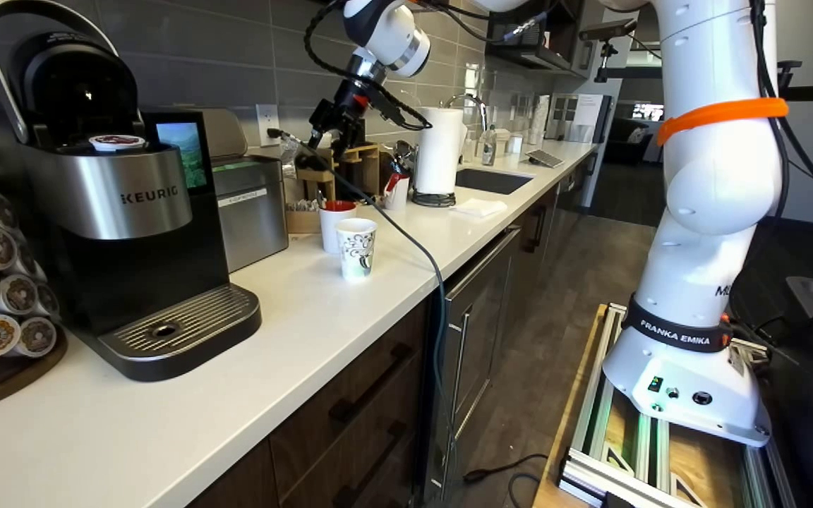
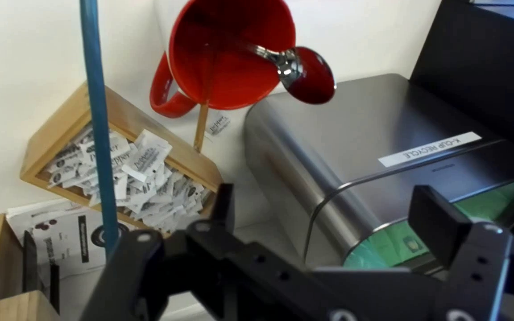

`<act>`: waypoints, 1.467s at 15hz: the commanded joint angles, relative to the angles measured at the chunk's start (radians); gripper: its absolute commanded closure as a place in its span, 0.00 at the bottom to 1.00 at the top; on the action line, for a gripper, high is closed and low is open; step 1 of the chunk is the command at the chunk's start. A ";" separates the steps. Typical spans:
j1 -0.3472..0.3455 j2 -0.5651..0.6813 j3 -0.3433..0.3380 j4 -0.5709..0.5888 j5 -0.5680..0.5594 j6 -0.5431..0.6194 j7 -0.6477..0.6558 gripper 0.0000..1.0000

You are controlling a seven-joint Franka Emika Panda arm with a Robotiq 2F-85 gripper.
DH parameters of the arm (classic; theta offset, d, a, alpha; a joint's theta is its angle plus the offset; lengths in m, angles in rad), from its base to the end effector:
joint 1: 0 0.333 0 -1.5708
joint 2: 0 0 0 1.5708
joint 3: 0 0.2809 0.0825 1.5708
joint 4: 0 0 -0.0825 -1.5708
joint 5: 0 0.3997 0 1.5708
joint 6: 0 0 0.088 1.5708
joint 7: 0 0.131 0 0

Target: Close the lid on the bin

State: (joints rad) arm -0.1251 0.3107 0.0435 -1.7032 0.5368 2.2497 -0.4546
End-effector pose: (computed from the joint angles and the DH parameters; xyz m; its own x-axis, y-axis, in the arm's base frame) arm 0.6794 -0.0336 0.3780 0.9395 0.0058 0.3425 0.1368 -0.9230 -0.3596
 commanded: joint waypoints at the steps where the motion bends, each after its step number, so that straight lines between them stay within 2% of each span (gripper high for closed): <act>1: -0.066 0.008 0.065 -0.020 0.217 0.058 -0.197 0.00; 4: -0.087 0.045 0.070 0.000 0.441 0.049 -0.309 0.00; 6: -0.074 0.060 0.049 -0.007 0.526 0.080 -0.334 0.00; 8: -0.045 0.065 0.038 -0.026 0.580 0.173 -0.355 0.00; 10: -0.013 0.055 0.029 -0.049 0.570 0.266 -0.338 0.00; 11: -0.033 0.070 0.025 -0.014 0.546 0.195 -0.329 0.00; 13: -0.017 0.070 0.029 -0.023 0.545 0.241 -0.328 0.00; 22: -0.013 0.070 0.023 -0.024 0.545 0.246 -0.328 0.00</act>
State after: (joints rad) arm -0.1490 0.3812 0.0802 -1.7291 1.0787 2.4997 -0.7831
